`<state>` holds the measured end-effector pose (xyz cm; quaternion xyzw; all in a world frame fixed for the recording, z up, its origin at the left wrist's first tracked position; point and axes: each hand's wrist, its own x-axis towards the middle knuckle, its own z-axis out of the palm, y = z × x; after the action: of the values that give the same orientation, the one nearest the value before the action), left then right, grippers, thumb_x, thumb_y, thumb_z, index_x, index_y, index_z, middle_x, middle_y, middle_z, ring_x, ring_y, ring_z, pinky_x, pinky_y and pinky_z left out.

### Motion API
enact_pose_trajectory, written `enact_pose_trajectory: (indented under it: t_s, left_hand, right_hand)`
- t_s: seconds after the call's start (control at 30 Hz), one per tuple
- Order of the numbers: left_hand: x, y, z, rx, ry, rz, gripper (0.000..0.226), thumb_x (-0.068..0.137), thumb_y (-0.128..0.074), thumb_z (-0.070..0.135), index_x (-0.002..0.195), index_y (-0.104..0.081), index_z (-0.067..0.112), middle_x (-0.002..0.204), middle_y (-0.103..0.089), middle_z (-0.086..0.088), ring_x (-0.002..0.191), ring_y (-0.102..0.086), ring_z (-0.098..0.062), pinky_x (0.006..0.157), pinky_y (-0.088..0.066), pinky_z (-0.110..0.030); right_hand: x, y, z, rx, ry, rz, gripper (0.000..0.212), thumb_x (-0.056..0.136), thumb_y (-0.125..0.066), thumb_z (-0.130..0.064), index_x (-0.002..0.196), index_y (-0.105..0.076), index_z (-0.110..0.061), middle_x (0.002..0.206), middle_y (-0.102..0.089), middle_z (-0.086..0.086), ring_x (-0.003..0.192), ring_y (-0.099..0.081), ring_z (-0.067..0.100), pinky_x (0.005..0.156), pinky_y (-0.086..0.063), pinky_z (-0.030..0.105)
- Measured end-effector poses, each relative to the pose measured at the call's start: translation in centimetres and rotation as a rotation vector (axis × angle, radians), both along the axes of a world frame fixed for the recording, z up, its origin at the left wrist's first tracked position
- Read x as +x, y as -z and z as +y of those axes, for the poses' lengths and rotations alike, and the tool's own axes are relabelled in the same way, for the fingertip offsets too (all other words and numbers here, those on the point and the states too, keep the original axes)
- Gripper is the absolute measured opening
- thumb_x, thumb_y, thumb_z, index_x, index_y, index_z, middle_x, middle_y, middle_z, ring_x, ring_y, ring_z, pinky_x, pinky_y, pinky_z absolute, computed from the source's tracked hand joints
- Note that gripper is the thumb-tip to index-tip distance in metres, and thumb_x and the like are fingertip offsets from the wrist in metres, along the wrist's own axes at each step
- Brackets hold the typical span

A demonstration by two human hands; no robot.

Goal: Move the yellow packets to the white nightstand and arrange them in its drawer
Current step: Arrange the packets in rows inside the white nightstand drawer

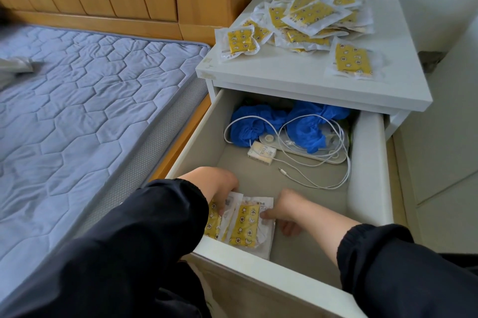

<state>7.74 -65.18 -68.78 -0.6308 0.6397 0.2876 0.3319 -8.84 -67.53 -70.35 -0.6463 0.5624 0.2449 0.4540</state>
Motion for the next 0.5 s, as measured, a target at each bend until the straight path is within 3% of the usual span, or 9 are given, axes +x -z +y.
enact_pose_trajectory:
  t_s: [0.1,0.17,0.23,0.33,0.43,0.5]
  left_hand:
    - [-0.1,0.1,0.0,0.015,0.009,-0.015,0.055,0.078,-0.078,0.026,0.126,-0.056,0.011,0.123,-0.060,-0.006,0.112,-0.056,-0.027,0.085,-0.043,-0.033]
    - [0.1,0.3,-0.1,0.018,-0.004,-0.014,0.054,0.077,-0.079,0.027,0.124,-0.057,0.012,0.121,-0.061,-0.005,0.109,-0.057,-0.027,0.087,-0.045,-0.034]
    - [0.3,0.4,-0.1,0.016,-0.012,-0.019,0.054,0.076,-0.079,0.029,0.122,-0.058,0.011,0.119,-0.062,-0.005,0.107,-0.058,-0.027,0.086,-0.046,-0.034]
    - [0.6,0.5,-0.1,0.017,-0.019,-0.030,0.054,0.076,-0.079,0.031,0.121,-0.059,0.010,0.119,-0.062,-0.006,0.107,-0.058,-0.027,0.087,-0.046,-0.035]
    - [0.7,0.6,-0.2,0.018,-0.035,-0.034,0.056,0.076,-0.079,0.032,0.123,-0.058,0.011,0.120,-0.061,-0.006,0.108,-0.058,-0.027,0.089,-0.046,-0.036]
    - [0.7,0.7,-0.2,0.014,-0.031,-0.042,0.058,0.076,-0.079,0.032,0.125,-0.056,0.011,0.122,-0.060,-0.006,0.110,-0.057,-0.027,0.091,-0.047,-0.036]
  right_hand:
    - [-0.4,1.1,0.8,0.228,0.091,-0.001,0.035,0.093,-0.060,-0.030,0.083,-0.046,0.000,0.068,-0.061,0.013,0.056,-0.062,0.022,0.055,-0.053,0.031]
    - [-0.4,1.9,1.3,0.251,0.146,-0.071,0.023,0.093,-0.060,-0.017,0.081,-0.050,-0.001,0.057,-0.063,0.010,0.049,-0.061,0.019,0.050,-0.053,0.030]
    - [-0.2,2.6,1.6,0.225,0.223,-0.173,0.009,0.089,-0.063,-0.002,0.085,-0.055,-0.001,0.063,-0.064,0.011,0.053,-0.062,0.021,0.048,-0.055,0.032]
    - [0.1,3.2,2.0,0.249,0.283,-0.263,0.013,0.085,-0.062,0.010,0.084,-0.057,-0.002,0.072,-0.062,0.011,0.058,-0.062,0.020,0.050,-0.056,0.033]
    - [0.3,2.4,1.8,0.249,0.133,-0.181,0.011,0.086,-0.065,0.001,0.089,-0.054,-0.002,0.071,-0.062,0.012,0.057,-0.062,0.021,0.054,-0.056,0.034]
    - [0.3,1.5,1.2,0.229,-0.050,-0.032,0.027,0.088,-0.068,-0.018,0.091,-0.050,0.001,0.073,-0.061,0.015,0.058,-0.061,0.023,0.062,-0.055,0.035]
